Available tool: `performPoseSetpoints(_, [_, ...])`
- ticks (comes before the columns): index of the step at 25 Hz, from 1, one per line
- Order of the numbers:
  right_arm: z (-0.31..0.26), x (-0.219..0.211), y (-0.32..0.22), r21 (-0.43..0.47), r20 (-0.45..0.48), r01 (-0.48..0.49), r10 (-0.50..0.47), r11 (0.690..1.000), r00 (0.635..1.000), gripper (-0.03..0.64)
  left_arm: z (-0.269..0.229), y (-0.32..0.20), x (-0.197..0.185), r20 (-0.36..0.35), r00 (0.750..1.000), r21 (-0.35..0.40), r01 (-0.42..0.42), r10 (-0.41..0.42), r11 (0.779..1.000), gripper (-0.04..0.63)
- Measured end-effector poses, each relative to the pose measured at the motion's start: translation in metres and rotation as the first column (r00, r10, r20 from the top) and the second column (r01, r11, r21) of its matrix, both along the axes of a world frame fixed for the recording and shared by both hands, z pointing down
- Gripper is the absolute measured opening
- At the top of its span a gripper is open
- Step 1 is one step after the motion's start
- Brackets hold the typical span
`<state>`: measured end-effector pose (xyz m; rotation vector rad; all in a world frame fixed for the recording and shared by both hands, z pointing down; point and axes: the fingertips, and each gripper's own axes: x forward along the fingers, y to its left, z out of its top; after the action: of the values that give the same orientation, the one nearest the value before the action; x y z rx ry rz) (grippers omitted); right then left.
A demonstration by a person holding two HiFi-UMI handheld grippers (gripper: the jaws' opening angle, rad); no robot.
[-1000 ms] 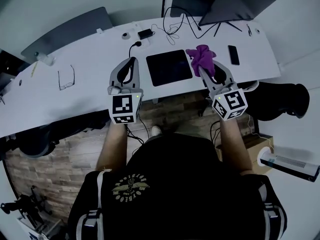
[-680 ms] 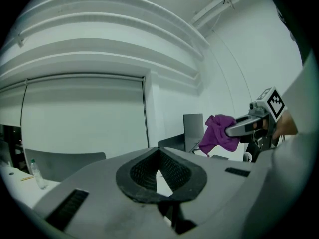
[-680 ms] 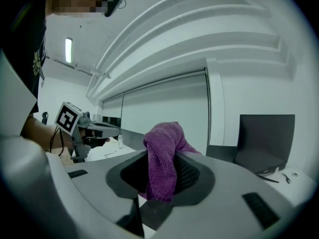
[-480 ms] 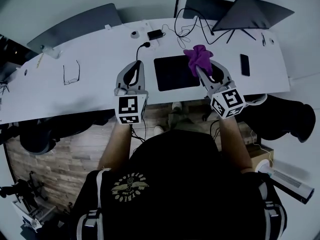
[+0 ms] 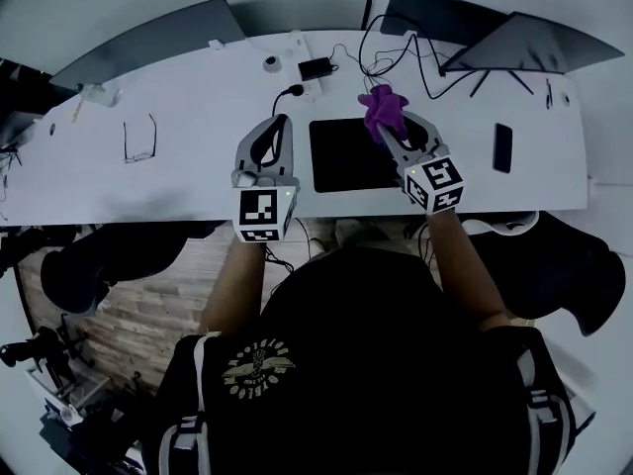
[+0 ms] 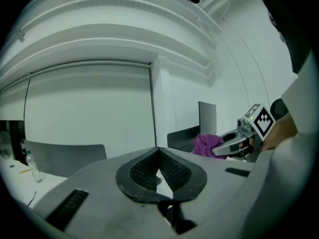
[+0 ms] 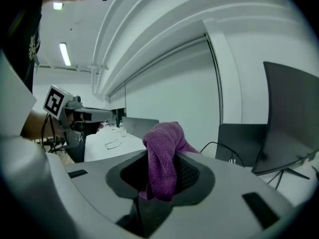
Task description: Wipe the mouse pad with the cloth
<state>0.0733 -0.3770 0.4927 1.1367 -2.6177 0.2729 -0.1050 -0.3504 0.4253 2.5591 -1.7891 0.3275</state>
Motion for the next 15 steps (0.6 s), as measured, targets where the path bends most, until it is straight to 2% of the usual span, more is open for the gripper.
performPoseSetpoints(5, [0.059, -0.029, -0.012, -0.082, -0.037, 0.094, -0.097, 0.992, 0.995, 0.117, 0.030, -0.007, -0.007, -0.006, 0.999, -0.042, 0.037, -0.037, 0.998, 0.002])
performPoseSetpoints(9, [0.103, -0.063, -0.011, -0.137, -0.027, 0.177, -0.182, 0.975, 0.983, 0.117, 0.053, -0.003, -0.022, -0.007, 0.997, -0.089, 0.080, -0.081, 0.993, 0.002])
performPoseSetpoints(12, [0.142, -0.085, -0.006, -0.209, -0.042, 0.189, -0.202, 0.959, 0.978, 0.117, 0.071, 0.008, -0.032, 0.009, 0.995, -0.142, 0.101, -0.101, 0.985, 0.002])
performPoseSetpoints(15, [0.173, -0.107, -0.004, -0.260, -0.071, 0.204, -0.229, 0.944, 0.971, 0.117, 0.081, 0.013, -0.039, 0.027, 0.994, -0.149, 0.111, -0.108, 0.983, 0.002])
